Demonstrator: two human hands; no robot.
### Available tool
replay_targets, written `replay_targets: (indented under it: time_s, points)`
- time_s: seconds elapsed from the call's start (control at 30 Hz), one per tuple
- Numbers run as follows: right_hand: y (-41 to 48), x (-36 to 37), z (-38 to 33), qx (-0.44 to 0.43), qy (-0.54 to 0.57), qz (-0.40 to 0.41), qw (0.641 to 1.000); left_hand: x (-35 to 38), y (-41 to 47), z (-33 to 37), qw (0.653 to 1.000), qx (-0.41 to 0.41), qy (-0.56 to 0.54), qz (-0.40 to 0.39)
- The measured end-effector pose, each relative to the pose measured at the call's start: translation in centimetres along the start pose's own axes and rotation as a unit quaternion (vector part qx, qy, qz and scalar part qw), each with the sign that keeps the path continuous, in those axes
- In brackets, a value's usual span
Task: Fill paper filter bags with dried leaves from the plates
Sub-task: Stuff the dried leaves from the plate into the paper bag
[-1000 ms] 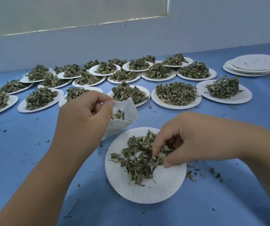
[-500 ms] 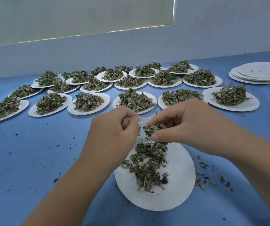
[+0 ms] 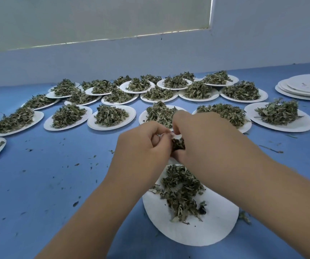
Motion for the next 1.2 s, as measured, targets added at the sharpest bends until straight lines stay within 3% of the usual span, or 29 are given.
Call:
replay_targets:
  time_s: [0.33, 0.5, 0.57, 0.7, 0.83, 1.07, 1.2]
  points:
    - [0.2, -1.8, -1.2, 0.008, 0.075, -0.029, 0.997, -0.5, 0.6, -0.3, 0.999, -0.03, -0.033, -0.006]
    - [1.2, -1.3, -2.4, -0.054, -0.024, -0.113, 0.992, -0.5, 0.9, -0.7, 0.97, -0.124, -0.197, -0.067]
    - [0.8, -1.2, -2.4, -0.08, 0.013, -0.085, 0.993, -0.8, 1.1, -1.0, 0.97, -0.13, -0.195, -0.062]
    - [-0.4, -2.5, -1.3, -0.106, 0.151, 0.076, 0.98, -1.5, 1.5, -1.3, 0.978, -0.117, -0.17, -0.022]
    - [-1.2, -3.3, -0.2, -0.155, 0.15, 0.147, 0.965, -1.8, 1.5, -1.4, 0.978, -0.117, -0.174, -0.003]
    - [-2.7, -0.8, 0.3, -0.234, -0.005, 0.029, 0.972, -1.6, 1.4, -1.1, 0.978, -0.107, -0.179, -0.011]
    - [-2.2, 0.2, -0.4, -0.24, -0.022, -0.025, 0.97, -0.9, 1.1, -0.7, 0.976, -0.097, -0.189, -0.043]
Point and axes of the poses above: each hand's wrist, its own y-axis towards the middle knuckle, its own x-axis out of the palm, z = x × y, the point moved 5 cm from there along y, towards the middle knuckle, and after that the axes turned 12 degrees about -x, right-handed, at the moved point
